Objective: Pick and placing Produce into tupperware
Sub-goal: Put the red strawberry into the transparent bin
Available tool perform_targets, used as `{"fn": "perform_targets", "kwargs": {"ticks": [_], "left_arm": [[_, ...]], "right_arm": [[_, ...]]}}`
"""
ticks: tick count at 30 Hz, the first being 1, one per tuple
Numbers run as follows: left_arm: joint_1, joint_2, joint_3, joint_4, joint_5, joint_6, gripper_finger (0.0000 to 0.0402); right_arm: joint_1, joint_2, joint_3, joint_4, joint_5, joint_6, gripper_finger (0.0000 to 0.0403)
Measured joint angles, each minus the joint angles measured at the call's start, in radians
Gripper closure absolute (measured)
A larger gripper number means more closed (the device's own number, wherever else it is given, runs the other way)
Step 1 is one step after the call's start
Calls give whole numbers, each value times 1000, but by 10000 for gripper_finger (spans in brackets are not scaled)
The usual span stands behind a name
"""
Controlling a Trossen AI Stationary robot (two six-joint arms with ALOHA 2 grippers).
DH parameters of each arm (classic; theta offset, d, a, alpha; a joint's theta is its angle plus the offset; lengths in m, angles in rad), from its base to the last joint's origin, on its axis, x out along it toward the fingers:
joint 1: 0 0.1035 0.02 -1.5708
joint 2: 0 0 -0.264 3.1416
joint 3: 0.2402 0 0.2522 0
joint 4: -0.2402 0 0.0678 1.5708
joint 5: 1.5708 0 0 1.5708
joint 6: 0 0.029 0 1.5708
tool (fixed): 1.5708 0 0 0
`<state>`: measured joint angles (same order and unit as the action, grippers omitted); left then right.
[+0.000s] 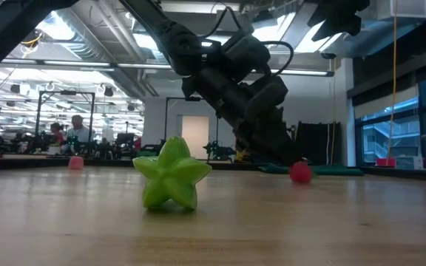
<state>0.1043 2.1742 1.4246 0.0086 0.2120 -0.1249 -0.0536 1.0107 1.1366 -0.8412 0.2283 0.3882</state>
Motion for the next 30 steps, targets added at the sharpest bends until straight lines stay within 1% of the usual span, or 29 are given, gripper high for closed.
{"fn": "perform_targets", "kwargs": {"ticks": [5,9,13,16,20,22,24,27,30], "left_arm": [[0,-2,0,-1,-1,-1,232],[5,-73,-2,-58,-4,33,238],[27,-200,1,-249,-25,76,240],[43,-296,0,-448,-30,75,237],[55,-403,1,-710,-32,29,233],[54,-441,0,-831,-55,2,234],[49,-472,0,-904,-86,-4,236],[33,-500,0,-995,-160,-8,241],[16,-502,0,-1064,-213,-25,245]], "right_arm": [[0,0,0,-3,0,0,176],[0,0,0,-30,-3,0,176],[0,7,0,-104,-5,-4,176],[8,26,-1,-136,-20,-48,176],[32,79,-1,-103,-30,-124,176],[45,120,-1,-83,-30,-162,176],[58,164,-1,-63,-29,-183,176],[70,241,-1,-52,-29,-190,176],[84,322,-1,-48,-34,-282,176]]}}
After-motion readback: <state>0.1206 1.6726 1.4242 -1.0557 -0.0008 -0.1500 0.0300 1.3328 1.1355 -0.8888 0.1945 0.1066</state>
